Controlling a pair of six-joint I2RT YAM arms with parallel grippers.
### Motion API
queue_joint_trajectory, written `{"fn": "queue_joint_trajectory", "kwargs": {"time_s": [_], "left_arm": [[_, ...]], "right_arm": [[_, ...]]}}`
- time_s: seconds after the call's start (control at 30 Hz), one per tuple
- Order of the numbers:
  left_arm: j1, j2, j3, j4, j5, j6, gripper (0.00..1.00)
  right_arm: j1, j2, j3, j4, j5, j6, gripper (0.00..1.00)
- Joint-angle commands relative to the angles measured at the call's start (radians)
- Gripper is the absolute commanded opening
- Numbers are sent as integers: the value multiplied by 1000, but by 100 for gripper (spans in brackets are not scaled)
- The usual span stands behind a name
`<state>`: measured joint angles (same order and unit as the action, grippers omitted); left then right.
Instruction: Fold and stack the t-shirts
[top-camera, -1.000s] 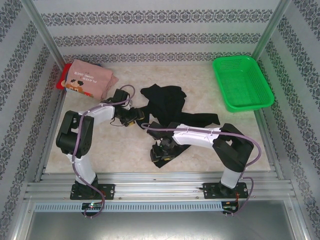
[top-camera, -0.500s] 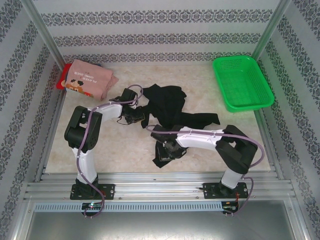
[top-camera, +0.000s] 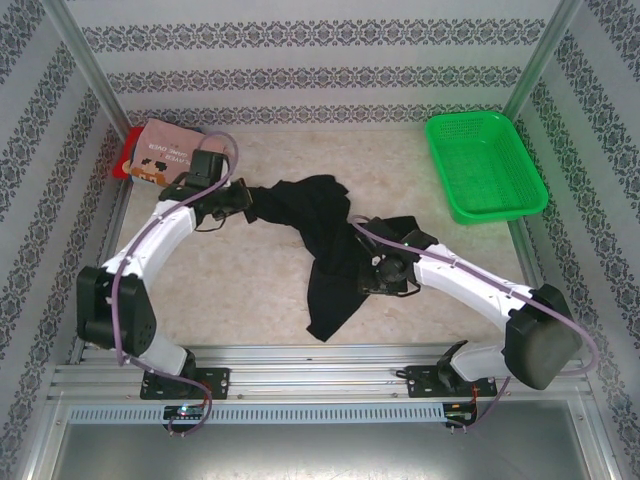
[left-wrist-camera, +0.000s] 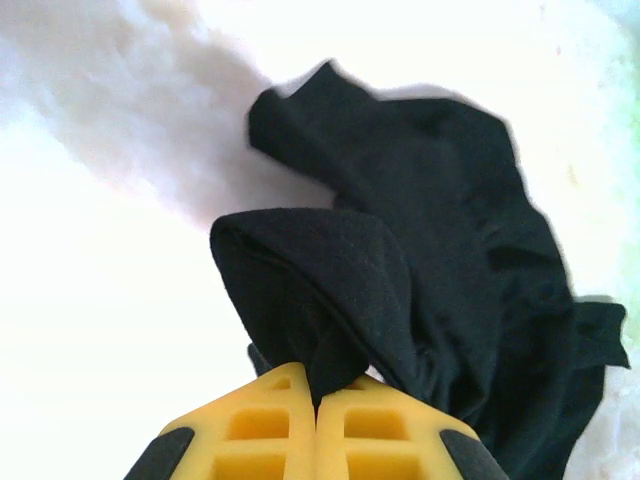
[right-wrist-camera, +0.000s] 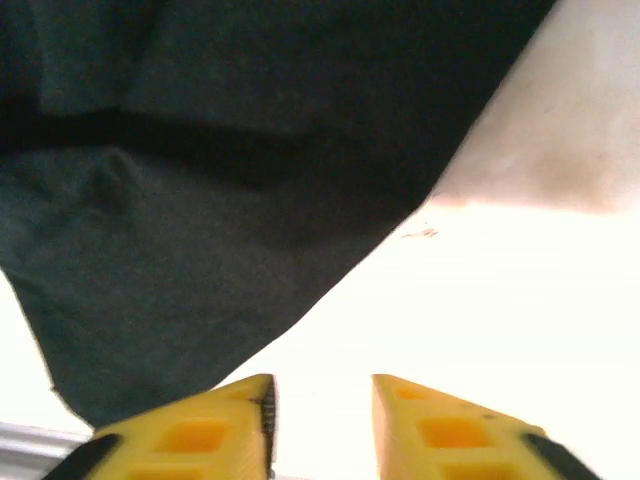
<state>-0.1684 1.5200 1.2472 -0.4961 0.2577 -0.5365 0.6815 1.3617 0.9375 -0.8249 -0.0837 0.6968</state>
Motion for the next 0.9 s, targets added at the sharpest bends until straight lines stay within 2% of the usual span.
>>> {"fn": "queue_joint_trajectory", "kwargs": {"time_s": [0.0, 0.03, 0.17, 0.27, 0.4, 0.53, 0.6, 0.63, 0.67, 0.73, 0.77, 0.87], "left_arm": [[29, -40, 26, -118, -75, 85, 0], [35, -52, 27, -124, -77, 92, 0], [40, -91, -16, -68, -16, 80, 0], [40, -104, -46, -51, -4, 69, 0], [44, -129, -92, -57, 3, 66, 0], [67, -136, -155, -144, -46, 22, 0], [80, -132, -195, -193, -73, 6, 0], [84, -139, -220, -205, -90, -1, 1], [88, -150, -247, -209, -101, -7, 6], [100, -170, -289, -202, -85, -15, 35], [104, -180, -301, -199, -67, -16, 46], [108, -225, -308, -200, -73, -23, 66]], "right_arm": [[65, 50, 28, 63, -111, -27, 48], [107, 78, 46, 81, -127, -26, 52], [242, 206, 111, 135, -149, -19, 60], [294, 299, 161, 146, -139, -28, 63], [325, 402, 216, 117, -113, -28, 63], [336, 473, 226, 84, -52, -13, 55], [336, 492, 220, 67, -4, 4, 43], [332, 494, 209, 71, 14, 15, 33], [325, 493, 195, 79, 26, 27, 24], [309, 476, 170, 90, 49, 44, 15], [300, 458, 159, 90, 67, 48, 10], [270, 393, 121, 87, 109, 50, 1]]}}
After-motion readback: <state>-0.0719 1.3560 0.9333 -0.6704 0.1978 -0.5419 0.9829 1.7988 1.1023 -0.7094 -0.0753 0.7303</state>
